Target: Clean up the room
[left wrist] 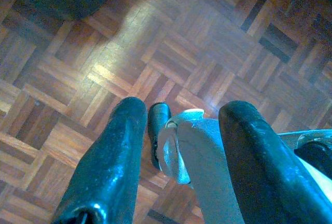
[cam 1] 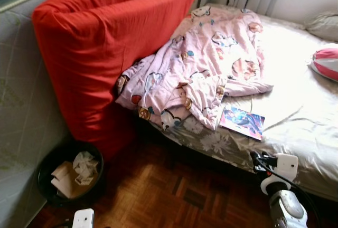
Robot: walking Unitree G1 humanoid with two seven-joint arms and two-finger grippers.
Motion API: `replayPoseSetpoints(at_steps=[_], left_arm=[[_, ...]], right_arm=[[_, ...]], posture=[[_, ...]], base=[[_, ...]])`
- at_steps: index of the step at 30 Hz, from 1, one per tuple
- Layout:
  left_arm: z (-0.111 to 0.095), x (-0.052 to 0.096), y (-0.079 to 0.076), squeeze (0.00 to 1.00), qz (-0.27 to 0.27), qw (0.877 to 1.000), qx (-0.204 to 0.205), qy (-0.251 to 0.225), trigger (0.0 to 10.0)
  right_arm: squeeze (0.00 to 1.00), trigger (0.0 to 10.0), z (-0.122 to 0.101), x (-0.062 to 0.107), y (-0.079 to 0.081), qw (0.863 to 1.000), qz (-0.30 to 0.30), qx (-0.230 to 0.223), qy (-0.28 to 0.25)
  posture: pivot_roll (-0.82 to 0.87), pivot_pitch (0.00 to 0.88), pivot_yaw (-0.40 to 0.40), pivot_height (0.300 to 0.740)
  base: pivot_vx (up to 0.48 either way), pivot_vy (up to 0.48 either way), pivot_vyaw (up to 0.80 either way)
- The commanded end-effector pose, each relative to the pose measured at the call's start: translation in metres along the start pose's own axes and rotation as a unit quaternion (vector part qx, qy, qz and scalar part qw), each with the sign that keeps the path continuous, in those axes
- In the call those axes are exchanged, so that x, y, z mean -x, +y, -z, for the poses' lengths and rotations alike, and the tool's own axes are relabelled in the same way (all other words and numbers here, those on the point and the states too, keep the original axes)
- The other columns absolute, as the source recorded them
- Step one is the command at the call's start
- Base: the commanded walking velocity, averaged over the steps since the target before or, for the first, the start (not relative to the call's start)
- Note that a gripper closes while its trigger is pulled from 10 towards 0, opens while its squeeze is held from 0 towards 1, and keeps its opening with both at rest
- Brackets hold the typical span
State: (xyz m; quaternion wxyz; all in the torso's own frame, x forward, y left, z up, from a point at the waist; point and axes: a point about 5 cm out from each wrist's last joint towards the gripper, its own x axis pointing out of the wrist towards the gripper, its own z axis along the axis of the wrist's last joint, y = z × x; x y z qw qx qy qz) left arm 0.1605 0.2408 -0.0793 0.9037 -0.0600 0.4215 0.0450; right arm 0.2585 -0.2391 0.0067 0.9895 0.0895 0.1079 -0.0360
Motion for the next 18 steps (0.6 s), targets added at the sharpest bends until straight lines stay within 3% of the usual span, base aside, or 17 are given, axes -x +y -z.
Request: replayPoseSetpoints(at_steps=[1, 16, 18], left_arm=[[0.0084, 0.0022, 0.0003, 0.00, -0.001, 1.000, 0.001, 0.012, 10.0], [0.0070, 0.0021, 0.0008, 0.00, -0.001, 1.000, -0.004, 0.010, 10.0], [0.0070, 0.0021, 0.0009, 0.00, -0.001, 1.000, -0.005, 0.010, 10.0]], right_arm=[[0.00, 10.0, 0.0008, 0.0012, -0.0029, 1.000, 0.005, 0.003, 0.002], [0.00, 10.0, -0.0004, -0.0015, -0.0011, 1.000, 0.010, -0.003, 0.000], [0.00, 10.0, -0.0004, -0.0022, -0.0007, 1.000, 0.010, -0.007, 0.002]], posture=[[0.08, 0.097, -0.093, 0.740], [0.09, 0.088, -0.089, 0.740], [0.09, 0.088, -0.089, 0.740]], base=[[0.000, 0.000, 0.00], [0.000, -0.239, 0.00], [0.000, -0.285, -0.63]])
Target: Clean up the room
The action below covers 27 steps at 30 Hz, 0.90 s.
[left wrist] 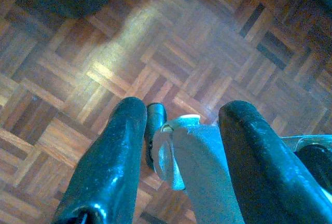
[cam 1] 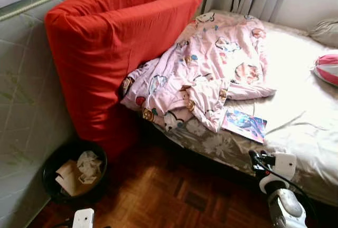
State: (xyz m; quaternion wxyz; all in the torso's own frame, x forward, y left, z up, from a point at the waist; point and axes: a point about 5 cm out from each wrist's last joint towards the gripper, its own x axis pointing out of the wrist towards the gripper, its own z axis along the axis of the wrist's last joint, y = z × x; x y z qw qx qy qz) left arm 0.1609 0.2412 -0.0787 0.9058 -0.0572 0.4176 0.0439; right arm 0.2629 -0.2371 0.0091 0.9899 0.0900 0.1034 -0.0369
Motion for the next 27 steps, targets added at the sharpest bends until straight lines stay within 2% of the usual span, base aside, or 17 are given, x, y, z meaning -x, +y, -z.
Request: replayPoseSetpoints(at_steps=[1, 8, 27], left_arm=[[0.0077, 0.0020, 0.0006, 0.00, -0.001, 1.000, -0.002, 0.014, 10.0], [0.0078, 0.0021, 0.0004, 0.00, 0.001, 1.000, -0.004, 0.014, 10.0], [0.0070, 0.0022, 0.0016, 0.00, 0.002, 1.000, -0.007, 0.014, 10.0]], right_arm=[[0.00, 10.0, 0.0027, 0.0011, -0.0032, 1.000, 0.011, -0.012, 0.008], [0.00, 10.0, 0.0026, 0.0005, -0.0019, 1.000, 0.009, -0.009, 0.007], [0.00, 10.0, 0.0008, -0.0002, -0.0016, 1.000, 0.014, -0.010, -0.002]], posture=[[0.09, 0.083, -0.087, 0.740], [0.09, 0.072, -0.087, 0.740], [0.08, 0.078, -0.083, 0.740]], base=[[0.000, -0.289, -0.80], [0.000, -0.287, -0.79], [0.000, -0.284, 0.00]])
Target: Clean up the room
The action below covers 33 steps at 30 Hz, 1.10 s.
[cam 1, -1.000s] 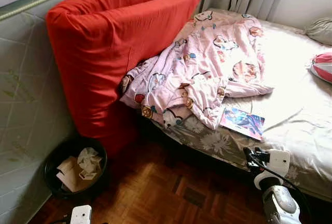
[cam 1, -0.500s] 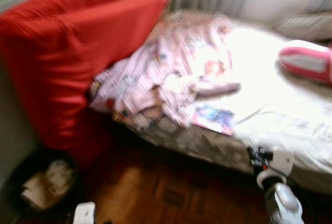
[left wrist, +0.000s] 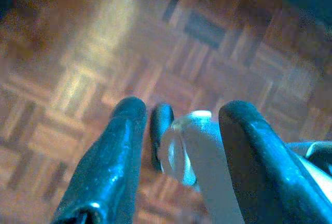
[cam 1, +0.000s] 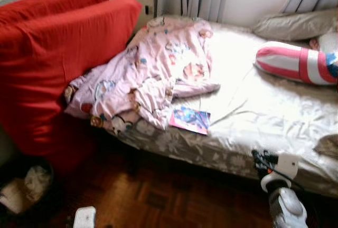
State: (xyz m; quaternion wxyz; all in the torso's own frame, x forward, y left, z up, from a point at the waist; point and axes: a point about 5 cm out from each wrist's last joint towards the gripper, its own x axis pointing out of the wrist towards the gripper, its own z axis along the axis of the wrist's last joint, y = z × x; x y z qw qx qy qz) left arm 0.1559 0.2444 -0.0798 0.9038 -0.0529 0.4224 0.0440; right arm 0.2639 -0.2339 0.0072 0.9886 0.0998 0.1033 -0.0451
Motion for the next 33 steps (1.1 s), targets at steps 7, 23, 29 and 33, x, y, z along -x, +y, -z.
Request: replayPoseSetpoints(at_steps=[7, 23, 29, 33], left_arm=[[0.0016, -0.0002, -0.0010, 0.00, 0.002, 1.000, -0.002, 0.008, 10.0], [0.0003, -0.0005, -0.0007, 0.00, 0.004, 1.000, -0.003, 0.007, 10.0], [-0.0002, -0.0006, -0.0007, 0.00, 0.005, 1.000, -0.005, 0.007, 10.0], [-0.0004, -0.0007, -0.0006, 0.00, 0.005, 1.000, -0.005, 0.008, 10.0]], right_arm=[[0.00, 10.0, -0.0011, 0.0008, -0.0038, 1.000, 0.013, -0.004, -0.005], [0.00, 10.0, 0.0004, 0.0029, -0.0056, 1.000, 0.021, -0.006, -0.006], [0.00, 10.0, -0.0006, 0.0023, -0.0057, 1.000, 0.022, -0.007, -0.009], [0.00, 10.0, -0.0017, 0.0017, -0.0052, 1.000, 0.022, -0.008, -0.011]], posture=[[0.08, 0.087, -0.076, 0.740], [0.07, 0.089, -0.070, 0.740], [0.07, 0.089, -0.068, 0.740], [0.07, 0.087, -0.067, 0.740]], base=[[0.000, -0.283, 0.00], [0.000, -0.283, -0.30], [0.000, -0.284, 0.00], [0.000, -0.283, 0.00]])
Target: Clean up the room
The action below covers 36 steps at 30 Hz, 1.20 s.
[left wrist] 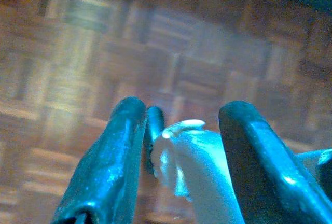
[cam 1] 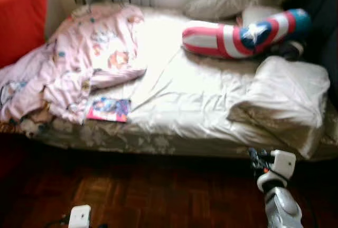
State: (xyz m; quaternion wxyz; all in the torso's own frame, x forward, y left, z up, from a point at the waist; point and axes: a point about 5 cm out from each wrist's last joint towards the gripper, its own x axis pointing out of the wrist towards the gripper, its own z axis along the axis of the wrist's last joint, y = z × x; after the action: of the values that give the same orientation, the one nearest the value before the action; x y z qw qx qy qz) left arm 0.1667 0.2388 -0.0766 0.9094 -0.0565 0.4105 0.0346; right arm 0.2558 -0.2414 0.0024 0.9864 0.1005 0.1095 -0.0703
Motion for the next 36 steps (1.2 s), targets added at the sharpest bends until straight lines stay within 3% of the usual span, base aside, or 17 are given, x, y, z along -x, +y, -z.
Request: replayPoseSetpoints(at_steps=[1, 12, 22, 24, 26, 33, 36], left_arm=[[0.009, 0.004, 0.006, 0.00, -0.006, 1.000, -0.005, 0.020, 10.0], [0.008, 0.004, 0.007, 0.00, -0.006, 1.000, -0.006, 0.020, 10.0], [0.013, 0.006, 0.009, 0.00, -0.004, 1.000, -0.006, 0.028, 10.0], [0.013, 0.006, 0.009, 0.00, -0.004, 1.000, -0.006, 0.029, 10.0], [0.014, 0.007, 0.010, 0.00, -0.003, 1.000, -0.007, 0.030, 10.0], [0.017, 0.009, 0.013, 0.00, -0.003, 0.999, -0.012, 0.034, 10.0], [0.017, 0.009, 0.013, 0.00, -0.002, 0.999, -0.014, 0.034, 10.0]], right_arm=[[0.00, 10.0, -0.006, -0.004, 0.004, 1.000, -0.004, -0.005, -0.015], [0.00, 10.0, -0.008, -0.005, 0.005, 1.000, -0.003, -0.006, -0.021], [0.00, 10.0, -0.015, -0.002, 0.007, 0.999, -0.011, -0.003, -0.048], [0.00, 10.0, -0.019, -0.001, 0.007, 0.998, -0.012, 0.006, -0.060], [0.00, 10.0, -0.036, 0.001, 0.010, 0.992, -0.008, 0.041, -0.115], [0.00, 10.0, -0.065, 0.010, 0.006, 0.976, 0.071, 0.050, -0.198], [0.00, 10.0, -0.071, 0.014, 0.009, 0.973, 0.077, 0.052, -0.212]], posture=[[0.07, 0.087, -0.067, 0.740], [0.06, 0.090, -0.062, 0.740], [0.04, 0.135, -0.060, 0.740], [0.04, 0.143, -0.057, 0.740], [0.04, 0.149, -0.052, 0.740], [0.04, 0.153, -0.041, 0.740], [0.04, 0.155, -0.038, 0.740]], base=[[0.000, -0.285, 0.00], [0.000, -0.283, 0.00], [0.000, 0.000, 0.00], [0.000, 0.000, 0.00], [0.000, 0.000, 0.00], [0.000, 0.000, 0.00], [0.000, 0.000, 0.00]])
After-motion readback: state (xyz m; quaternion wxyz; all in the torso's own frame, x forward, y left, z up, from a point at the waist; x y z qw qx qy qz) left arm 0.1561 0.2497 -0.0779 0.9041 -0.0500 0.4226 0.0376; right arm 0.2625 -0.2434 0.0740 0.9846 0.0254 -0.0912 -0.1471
